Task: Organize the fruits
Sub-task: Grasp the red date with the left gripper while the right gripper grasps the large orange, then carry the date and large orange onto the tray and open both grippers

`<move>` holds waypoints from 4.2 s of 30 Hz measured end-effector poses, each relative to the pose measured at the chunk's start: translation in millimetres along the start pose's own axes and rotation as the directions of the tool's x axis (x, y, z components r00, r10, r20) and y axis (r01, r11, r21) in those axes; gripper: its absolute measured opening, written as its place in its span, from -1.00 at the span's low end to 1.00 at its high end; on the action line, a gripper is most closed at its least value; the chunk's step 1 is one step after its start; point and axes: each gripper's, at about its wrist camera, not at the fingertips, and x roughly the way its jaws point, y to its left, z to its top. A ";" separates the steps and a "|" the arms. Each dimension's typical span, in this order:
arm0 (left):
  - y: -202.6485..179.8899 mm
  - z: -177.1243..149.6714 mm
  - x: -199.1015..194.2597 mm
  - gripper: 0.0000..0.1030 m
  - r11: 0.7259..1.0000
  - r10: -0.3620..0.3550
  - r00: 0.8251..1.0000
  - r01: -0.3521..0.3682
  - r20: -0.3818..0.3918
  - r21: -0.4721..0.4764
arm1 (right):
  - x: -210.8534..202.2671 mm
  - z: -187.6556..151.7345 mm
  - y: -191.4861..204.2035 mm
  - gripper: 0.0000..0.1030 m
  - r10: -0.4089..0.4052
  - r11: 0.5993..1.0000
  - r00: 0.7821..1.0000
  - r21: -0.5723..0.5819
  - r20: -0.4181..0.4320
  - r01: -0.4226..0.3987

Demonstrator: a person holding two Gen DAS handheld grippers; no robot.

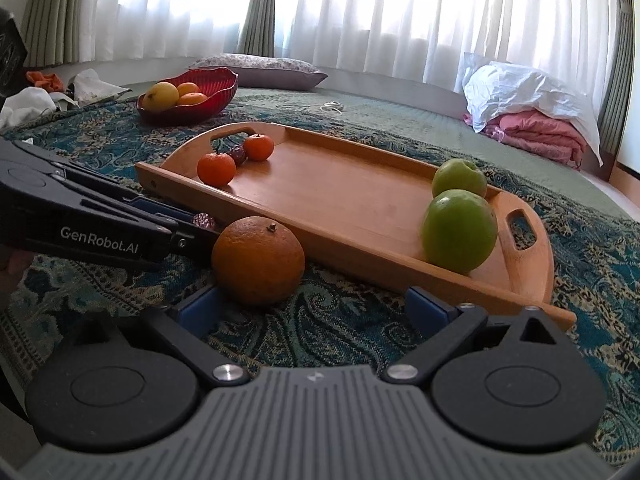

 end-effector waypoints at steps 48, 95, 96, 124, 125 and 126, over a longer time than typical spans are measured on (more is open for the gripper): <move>6.6 19.9 -29.8 -0.47 0.990 0.127 0.986 -0.119 0.106 -0.081 | -16.1 27.0 13.6 -0.07 -0.038 0.995 0.990 0.100 0.138 0.024; 7.3 48.8 -14.2 -0.47 0.983 0.173 0.980 -0.167 0.093 -0.069 | -10.5 44.9 -5.9 0.05 -0.112 0.976 0.988 0.198 0.107 0.089; 8.9 54.6 -11.9 -0.47 0.983 0.172 0.981 -0.166 0.092 -0.074 | -9.5 50.5 -9.3 0.05 -0.114 0.976 0.987 0.199 0.111 0.090; 98.6 192.1 160.0 -0.47 0.956 0.193 0.953 -0.236 -0.235 -0.172 | 151.9 175.8 -143.4 0.05 -0.105 0.934 0.957 0.304 -0.270 0.189; 100.3 191.6 164.7 -0.47 0.954 0.200 0.949 -0.245 -0.242 -0.173 | 155.9 174.8 -143.8 0.05 -0.110 0.934 0.954 0.299 -0.278 0.195; 101.4 191.0 167.9 -0.47 0.952 0.204 0.946 -0.251 -0.250 -0.172 | 160.0 173.7 -144.0 0.05 -0.115 0.935 0.951 0.292 -0.287 0.202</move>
